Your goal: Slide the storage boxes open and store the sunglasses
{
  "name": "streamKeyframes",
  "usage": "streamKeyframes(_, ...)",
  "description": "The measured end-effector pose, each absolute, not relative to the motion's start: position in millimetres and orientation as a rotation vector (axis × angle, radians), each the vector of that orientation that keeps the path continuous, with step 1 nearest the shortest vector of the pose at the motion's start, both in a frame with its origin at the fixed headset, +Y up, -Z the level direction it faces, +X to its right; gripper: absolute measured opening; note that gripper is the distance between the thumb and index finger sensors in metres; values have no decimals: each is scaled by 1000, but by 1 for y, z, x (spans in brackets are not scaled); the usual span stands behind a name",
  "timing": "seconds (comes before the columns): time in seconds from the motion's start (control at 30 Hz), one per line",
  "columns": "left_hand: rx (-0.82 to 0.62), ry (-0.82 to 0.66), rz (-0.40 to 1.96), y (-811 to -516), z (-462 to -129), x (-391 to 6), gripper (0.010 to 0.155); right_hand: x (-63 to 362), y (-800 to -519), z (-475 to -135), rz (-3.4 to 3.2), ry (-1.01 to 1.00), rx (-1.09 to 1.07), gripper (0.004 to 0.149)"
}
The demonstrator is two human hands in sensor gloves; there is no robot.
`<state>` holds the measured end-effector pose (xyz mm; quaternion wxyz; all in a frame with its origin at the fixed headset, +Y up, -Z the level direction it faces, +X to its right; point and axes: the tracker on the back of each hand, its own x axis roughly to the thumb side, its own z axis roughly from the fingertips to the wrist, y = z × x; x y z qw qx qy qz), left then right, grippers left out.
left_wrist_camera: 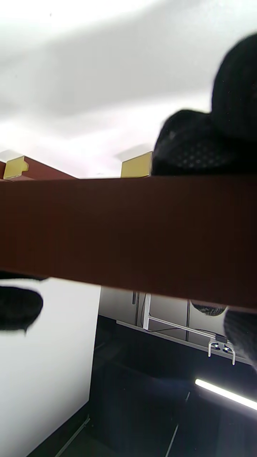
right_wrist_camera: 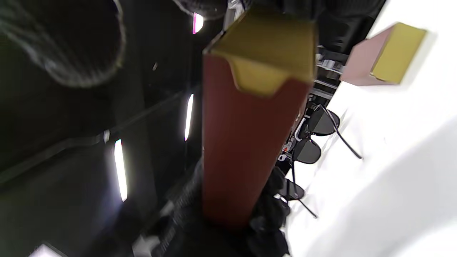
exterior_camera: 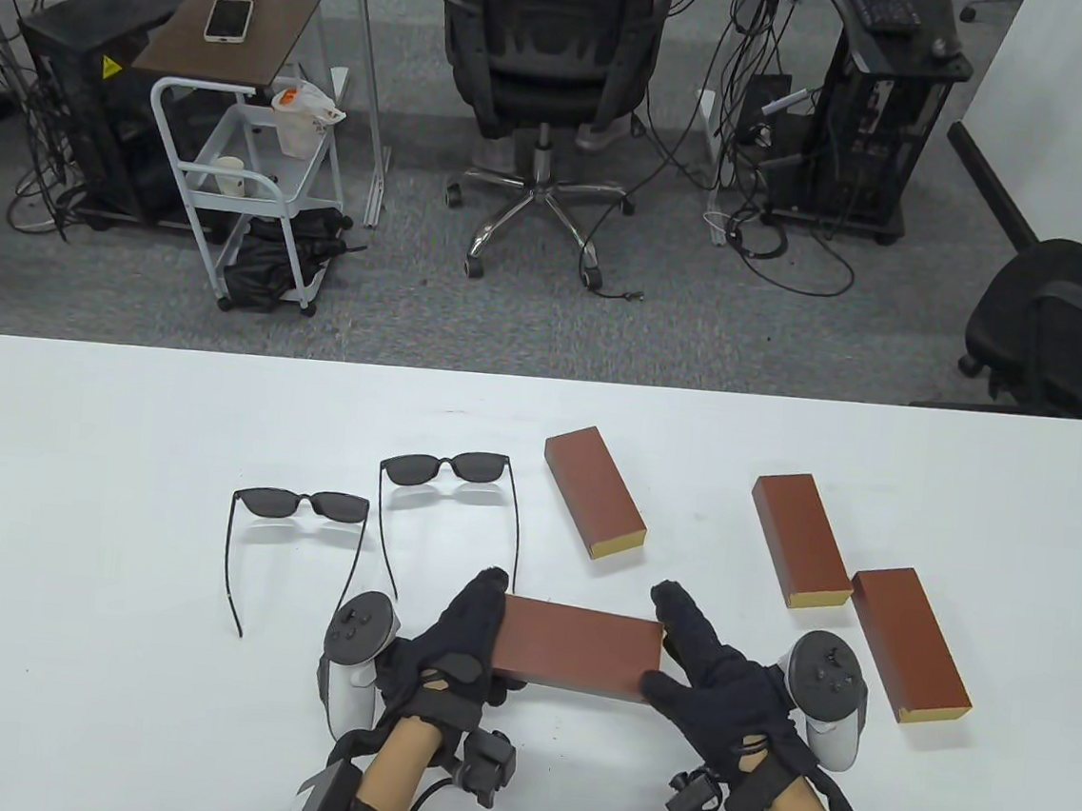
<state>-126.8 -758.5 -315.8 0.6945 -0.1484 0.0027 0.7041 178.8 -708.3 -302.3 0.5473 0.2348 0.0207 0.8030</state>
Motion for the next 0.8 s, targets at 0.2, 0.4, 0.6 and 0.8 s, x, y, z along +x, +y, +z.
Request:
streamKeyframes(0.2, -327, 14, 1512, -761, -318, -133, 75, 153, -701, -290, 2465, -119, 786, 73)
streamKeyframes(0.4, -358, 31, 1503, -768, -322, -142, 72, 134, -703, -285, 2642, -145, 842, 77)
streamKeyframes(0.6, -254, 71, 1494, -760, -319, -144, 69, 139, -707, -291, 2653, -242, 768, 72)
streamKeyframes(0.8, -74, 86, 1355, -742, -316, -151, 65, 156, -699, -321, 2794, -429, 402, 70)
